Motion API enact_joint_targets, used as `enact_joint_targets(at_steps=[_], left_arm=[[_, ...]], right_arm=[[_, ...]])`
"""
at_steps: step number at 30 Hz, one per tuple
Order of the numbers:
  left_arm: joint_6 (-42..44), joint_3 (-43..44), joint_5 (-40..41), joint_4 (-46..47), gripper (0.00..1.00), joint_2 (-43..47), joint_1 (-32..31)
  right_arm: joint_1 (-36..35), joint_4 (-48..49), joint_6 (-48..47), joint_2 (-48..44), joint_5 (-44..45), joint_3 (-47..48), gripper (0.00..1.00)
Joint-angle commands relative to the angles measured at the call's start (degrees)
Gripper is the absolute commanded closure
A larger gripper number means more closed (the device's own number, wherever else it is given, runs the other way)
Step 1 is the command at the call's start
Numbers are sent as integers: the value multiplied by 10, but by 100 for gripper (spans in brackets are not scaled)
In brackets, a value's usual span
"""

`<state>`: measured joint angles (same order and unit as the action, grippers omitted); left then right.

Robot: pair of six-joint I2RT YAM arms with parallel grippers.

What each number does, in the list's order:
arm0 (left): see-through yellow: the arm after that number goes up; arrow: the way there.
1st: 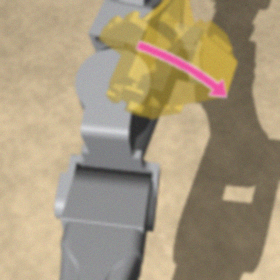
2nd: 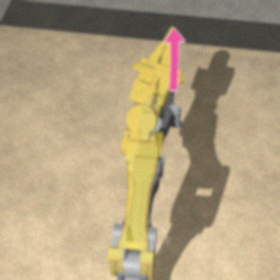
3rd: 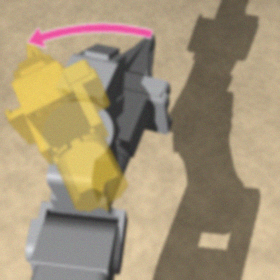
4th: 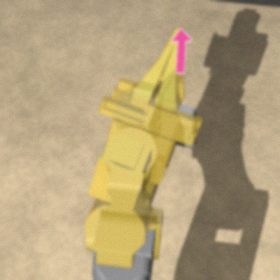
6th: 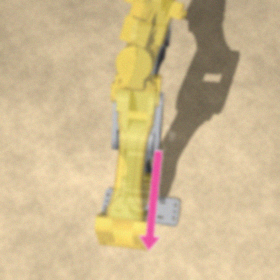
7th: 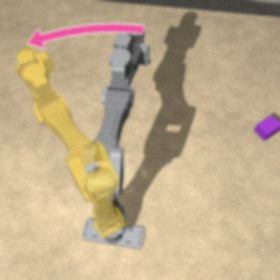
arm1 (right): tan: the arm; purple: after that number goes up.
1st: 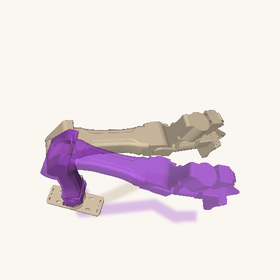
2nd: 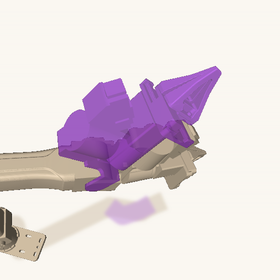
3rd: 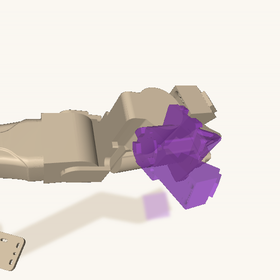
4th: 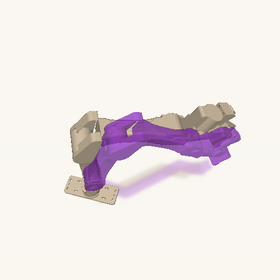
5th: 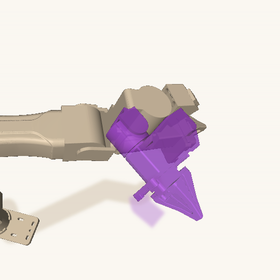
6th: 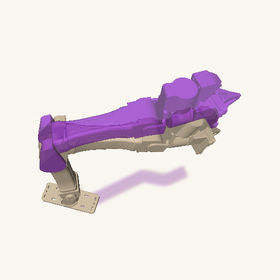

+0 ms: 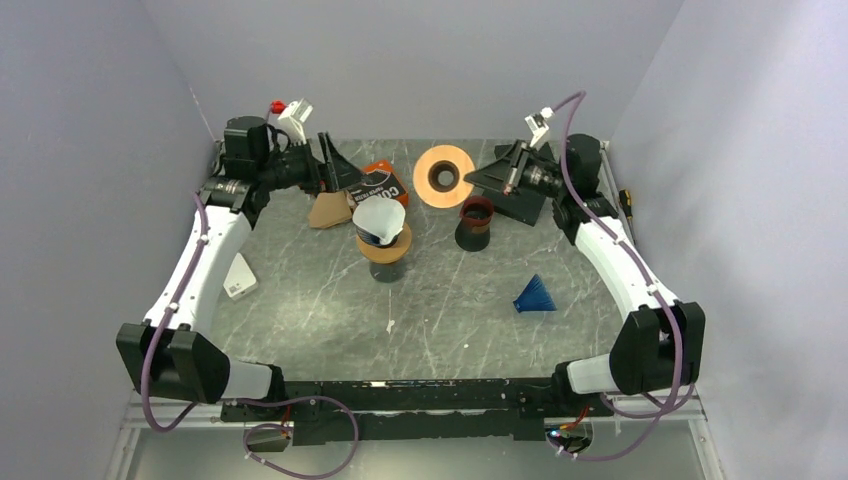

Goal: Place the coffee filter in the dripper

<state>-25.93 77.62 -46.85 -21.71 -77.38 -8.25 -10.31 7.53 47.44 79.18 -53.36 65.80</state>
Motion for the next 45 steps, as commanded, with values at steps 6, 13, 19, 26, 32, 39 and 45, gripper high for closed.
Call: enact_joint_targets(at_steps=[6,13,19,26,32,39,45], left_arm=[[118,31,324,-162,1,30,23],[120,-20,380,-176,0,60,23],[85,-58,325,-154,0,65,23],[68,-57,293,-144,2,47,23],[47,-71,248,-126,3,45,23],[33,-88,225,-114,5,47,23],[31,-90,208,-110,5,47,23]], right_arm=[[110,-5,17,-54,20,-108,100],[139,-39,8,-21,20,-118,100],[144,-38,12,26,13,-110,100],[146,-37,4,65,22,-102,100],[147,-38,-1,100,23,-92,100],[148,-42,-11,120,25,-77,100],[150,-58,-26,133,32,-69,89]])
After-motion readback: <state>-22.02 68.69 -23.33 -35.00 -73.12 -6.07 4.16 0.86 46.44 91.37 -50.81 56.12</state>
